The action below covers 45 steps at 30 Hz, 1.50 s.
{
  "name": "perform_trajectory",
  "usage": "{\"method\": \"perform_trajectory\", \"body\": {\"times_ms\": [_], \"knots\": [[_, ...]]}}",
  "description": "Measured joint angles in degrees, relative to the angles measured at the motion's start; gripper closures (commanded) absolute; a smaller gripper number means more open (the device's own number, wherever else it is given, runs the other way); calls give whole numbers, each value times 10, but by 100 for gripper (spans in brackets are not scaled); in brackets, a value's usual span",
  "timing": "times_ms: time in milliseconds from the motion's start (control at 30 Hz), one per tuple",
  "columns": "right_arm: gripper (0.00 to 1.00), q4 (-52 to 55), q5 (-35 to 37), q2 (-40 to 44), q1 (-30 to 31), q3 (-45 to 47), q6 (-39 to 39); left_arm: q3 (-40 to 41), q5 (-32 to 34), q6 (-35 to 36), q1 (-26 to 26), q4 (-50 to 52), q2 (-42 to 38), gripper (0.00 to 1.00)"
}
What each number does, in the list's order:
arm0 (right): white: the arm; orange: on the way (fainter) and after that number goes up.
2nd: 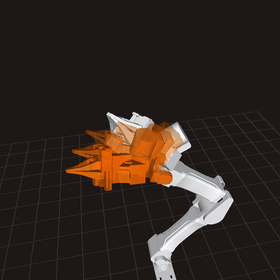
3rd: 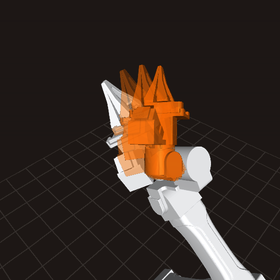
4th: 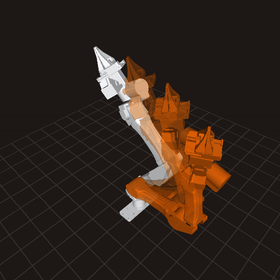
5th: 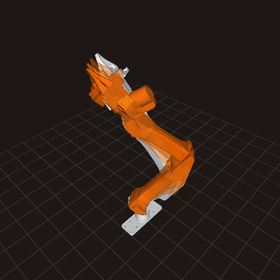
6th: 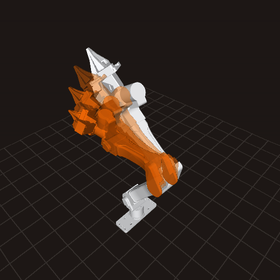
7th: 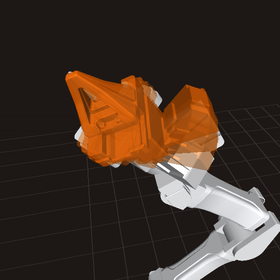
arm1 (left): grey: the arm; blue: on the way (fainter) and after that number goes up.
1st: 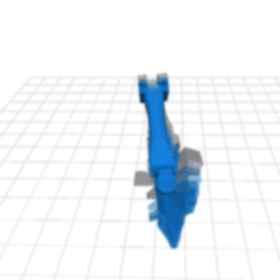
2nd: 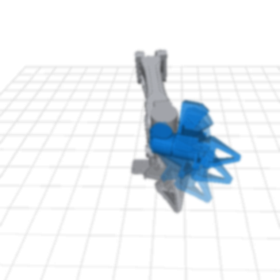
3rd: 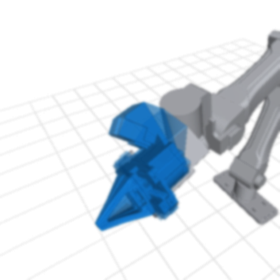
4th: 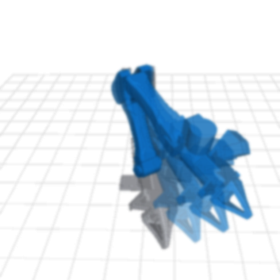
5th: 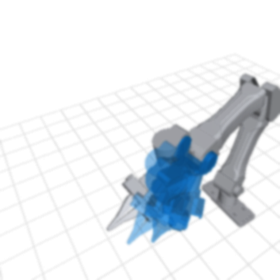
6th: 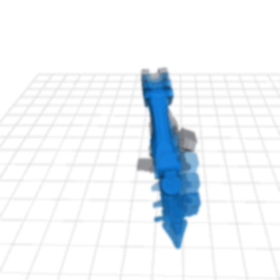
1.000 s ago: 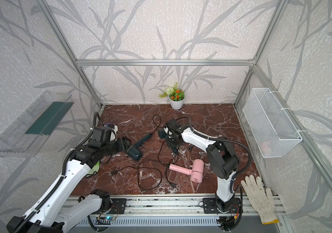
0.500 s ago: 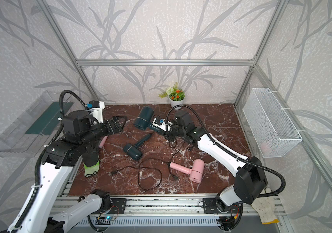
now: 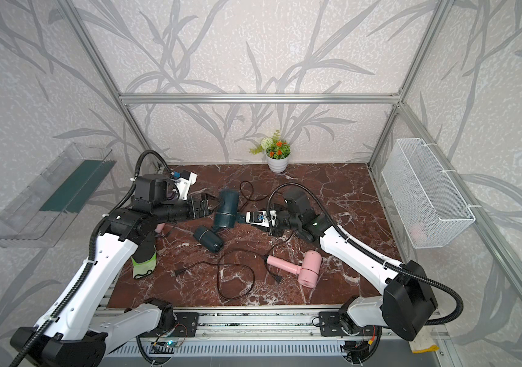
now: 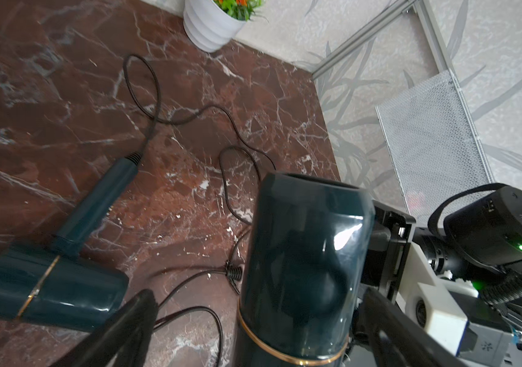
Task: Wrap the cord around the hair dryer
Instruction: Pick up the hair dryer from the center of the board.
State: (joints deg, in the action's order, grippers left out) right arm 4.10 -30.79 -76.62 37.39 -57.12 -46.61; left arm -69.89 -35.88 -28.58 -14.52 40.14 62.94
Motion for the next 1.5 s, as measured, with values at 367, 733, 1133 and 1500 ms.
{"method": "perform_trajectory", "body": {"times_ms": [367,733,1133,1500], "knots": [[100,3,-7,7,5,3,-17,61,-59,-29,-43,-63,-1,3],[100,20,-3,3,28,-2,-28,73,-38,-57,-86,-113,22,27],[40,27,14,4,30,2,-10,98,14,-55,-95,-135,7,100],[1,-251,-10,172,-113,191,251,58,88,-64,-80,-144,-31,100]]}}
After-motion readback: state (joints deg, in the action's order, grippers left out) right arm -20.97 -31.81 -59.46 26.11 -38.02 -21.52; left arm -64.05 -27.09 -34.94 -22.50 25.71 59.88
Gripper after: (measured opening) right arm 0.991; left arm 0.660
